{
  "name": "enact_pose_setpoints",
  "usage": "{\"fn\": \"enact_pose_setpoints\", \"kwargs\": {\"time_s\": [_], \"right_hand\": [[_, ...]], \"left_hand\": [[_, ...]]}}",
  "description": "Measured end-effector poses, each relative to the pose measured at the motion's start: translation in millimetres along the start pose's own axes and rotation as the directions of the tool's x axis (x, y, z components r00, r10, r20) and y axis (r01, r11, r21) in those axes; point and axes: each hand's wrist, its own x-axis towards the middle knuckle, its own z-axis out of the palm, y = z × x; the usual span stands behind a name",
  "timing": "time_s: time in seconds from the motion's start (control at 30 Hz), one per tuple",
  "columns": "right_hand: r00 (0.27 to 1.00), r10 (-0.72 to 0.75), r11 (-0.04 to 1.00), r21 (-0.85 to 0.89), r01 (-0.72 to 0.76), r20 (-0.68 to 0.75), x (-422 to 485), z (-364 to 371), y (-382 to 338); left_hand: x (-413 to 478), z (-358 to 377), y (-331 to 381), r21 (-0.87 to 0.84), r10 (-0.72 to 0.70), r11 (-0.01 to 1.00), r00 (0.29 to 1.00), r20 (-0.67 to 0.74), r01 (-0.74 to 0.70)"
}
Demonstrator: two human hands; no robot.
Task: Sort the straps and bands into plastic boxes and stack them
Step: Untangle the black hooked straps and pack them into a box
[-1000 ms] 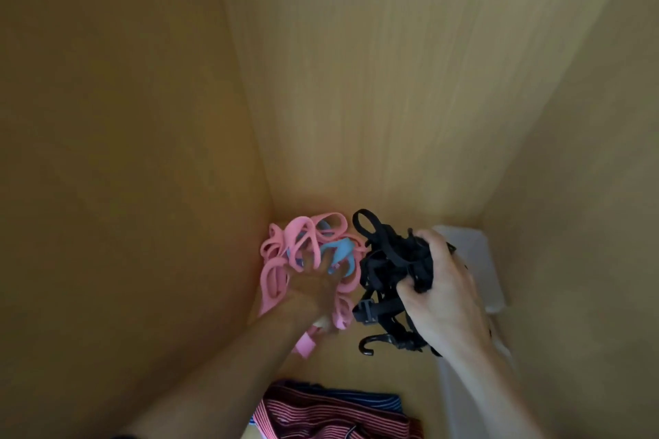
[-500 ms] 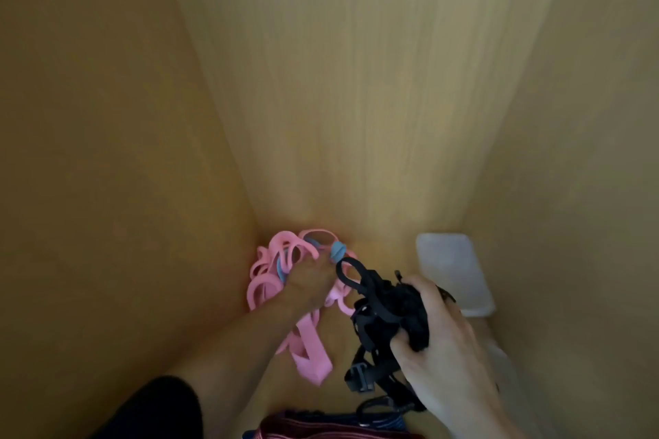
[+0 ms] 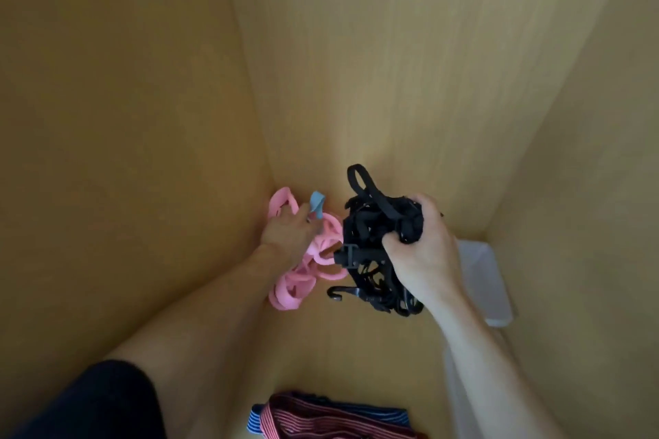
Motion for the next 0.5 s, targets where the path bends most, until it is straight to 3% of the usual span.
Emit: {"fn": "enact_pose_setpoints", "kwargs": {"time_s": [0.13, 0.27, 0.37, 0.5], "right_hand": [[0.979, 0.182, 0.967, -0.198, -0.162, 0.088, 13, 32, 40], [0.947, 0.279, 0.842, -0.514, -0.162, 0.159, 2, 63, 75], [0.955, 0.252, 0.825, -0.551, -0.126, 0.159, -4, 81, 85], [0.978, 0.153, 0.812, -0.582, -0.045, 0.139, 4, 92, 92]], "left_hand": [[-8, 19, 11, -0.021, 0.03, 0.999, 0.998, 0.046, -0.029], [-11, 35, 21, -0.12, 0.105, 0.988, 0.992, 0.072, -0.096], [-11, 42, 29, -0.217, 0.097, 0.973, 0.991, 0.095, -0.074], [-23, 66, 43, -0.199, 0.122, 0.975, 0.989, 0.081, -0.104]]}}
